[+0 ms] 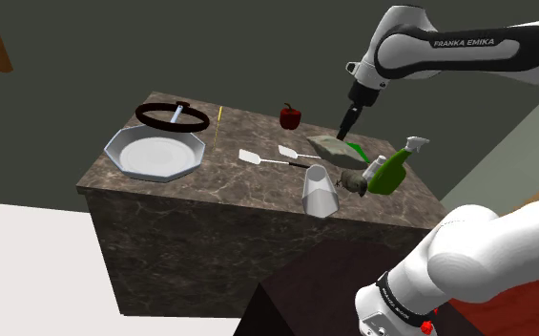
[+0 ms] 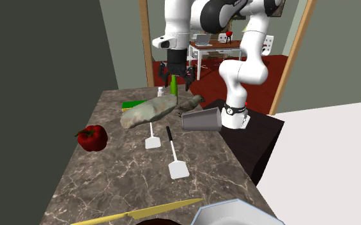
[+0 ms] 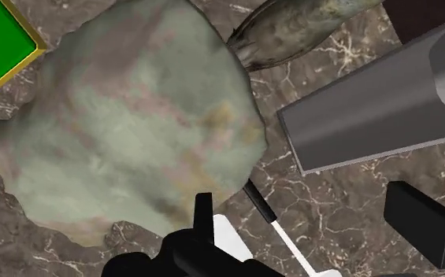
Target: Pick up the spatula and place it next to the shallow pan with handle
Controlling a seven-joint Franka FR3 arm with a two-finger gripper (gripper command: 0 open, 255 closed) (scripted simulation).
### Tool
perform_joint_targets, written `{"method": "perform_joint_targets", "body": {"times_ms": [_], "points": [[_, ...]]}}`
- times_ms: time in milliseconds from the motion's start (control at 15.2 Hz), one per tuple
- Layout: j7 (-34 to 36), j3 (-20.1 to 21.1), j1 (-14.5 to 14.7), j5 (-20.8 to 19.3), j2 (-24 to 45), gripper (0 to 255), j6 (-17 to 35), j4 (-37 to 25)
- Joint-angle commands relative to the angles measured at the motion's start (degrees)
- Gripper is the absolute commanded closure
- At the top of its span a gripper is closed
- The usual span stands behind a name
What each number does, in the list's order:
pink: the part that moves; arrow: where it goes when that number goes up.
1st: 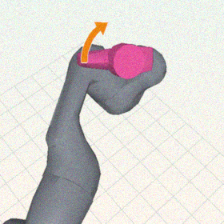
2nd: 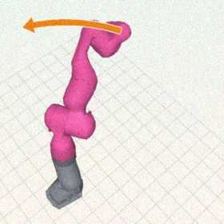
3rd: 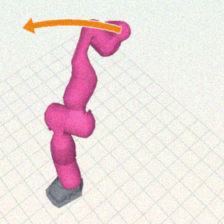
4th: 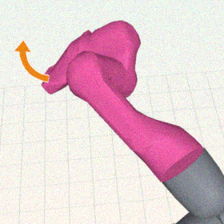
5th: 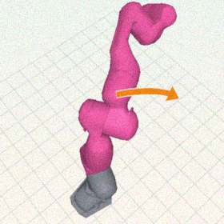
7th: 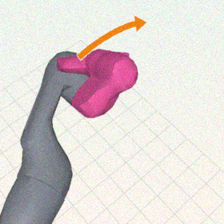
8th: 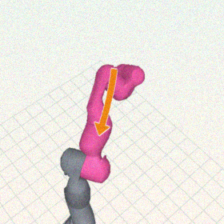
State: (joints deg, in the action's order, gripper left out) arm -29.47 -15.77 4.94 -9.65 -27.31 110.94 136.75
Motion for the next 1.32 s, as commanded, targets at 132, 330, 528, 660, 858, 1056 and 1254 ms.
{"method": "perform_joint_targets", "body": {"times_ms": [132,330,528,660,858,1056,1254], "points": [[-10.8,-4.1,1.9,0.2,8.2,0,6.3,-1.4],[-19.0,-6.5,3.2,1.7,15.2,0,10.3,-3.8],[-27.3,-8.0,4.2,4.2,22.5,0,13.8,-6.8],[-32.9,-8.4,4.5,6.2,27.5,0,15.7,-9.1],[-39.9,-8.0,4.3,9.0,33.8,0,17.8,-12.5],[-40.4,-7.9,4.0,9.7,35.2,0,20.0,-11.6],[-41.0,-7.7,3.8,10.5,36.7,0,22.2,-10.8]]}}
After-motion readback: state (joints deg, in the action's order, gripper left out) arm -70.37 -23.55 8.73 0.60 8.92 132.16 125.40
